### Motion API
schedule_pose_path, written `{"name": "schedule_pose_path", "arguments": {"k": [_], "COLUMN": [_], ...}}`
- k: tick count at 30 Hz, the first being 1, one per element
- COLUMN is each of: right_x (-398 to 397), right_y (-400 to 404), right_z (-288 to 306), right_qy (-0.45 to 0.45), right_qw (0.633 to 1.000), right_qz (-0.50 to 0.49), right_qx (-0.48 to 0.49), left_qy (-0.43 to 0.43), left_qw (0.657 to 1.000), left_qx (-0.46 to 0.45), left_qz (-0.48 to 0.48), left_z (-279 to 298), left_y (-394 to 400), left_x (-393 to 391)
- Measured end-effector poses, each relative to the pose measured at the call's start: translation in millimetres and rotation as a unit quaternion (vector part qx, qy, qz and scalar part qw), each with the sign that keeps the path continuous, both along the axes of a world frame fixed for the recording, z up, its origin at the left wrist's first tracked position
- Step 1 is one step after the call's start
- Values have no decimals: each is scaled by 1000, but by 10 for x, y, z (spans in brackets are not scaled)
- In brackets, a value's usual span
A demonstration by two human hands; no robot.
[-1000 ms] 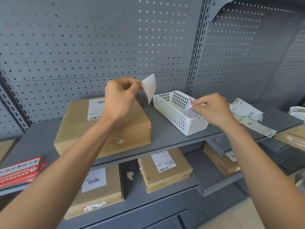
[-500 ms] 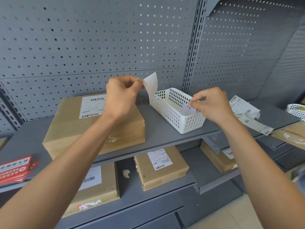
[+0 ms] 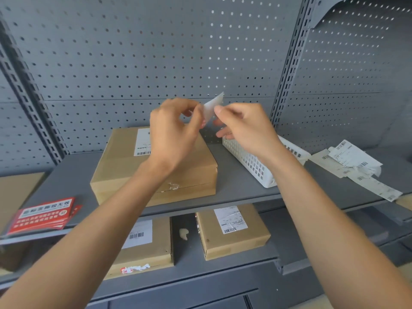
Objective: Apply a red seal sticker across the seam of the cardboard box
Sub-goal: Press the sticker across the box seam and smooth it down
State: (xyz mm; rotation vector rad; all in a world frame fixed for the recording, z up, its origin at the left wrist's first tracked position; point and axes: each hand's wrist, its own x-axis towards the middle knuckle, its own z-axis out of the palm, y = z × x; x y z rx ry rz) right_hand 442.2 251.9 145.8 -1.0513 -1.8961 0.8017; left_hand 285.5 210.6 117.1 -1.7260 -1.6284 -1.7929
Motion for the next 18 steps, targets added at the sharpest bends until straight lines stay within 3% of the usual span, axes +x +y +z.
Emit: {"name": "schedule_pose_path", "arguments": {"k": [7,11,14,18], "right_x": [-466,-666,-740,-727], "right_y": [-135,-208,-261,-347], "right_z": [53,53,59,44], "right_qy": [75,80,98,107], "right_qw": [995,993,989,981], "right_qz": [64,91,112,154], "right_qx": [-4,-7,-20,-41], "left_qy": [205,260,222,-7], "left_qw": [964,944,960,994], "left_qx": [117,127,113,52], "left_qz": [119,156,132,99], "left_z": [-60,-67,-70,-22], "left_y": [-188,-324,-456,-703], "left_x": [-381,-579,-658,-828]}}
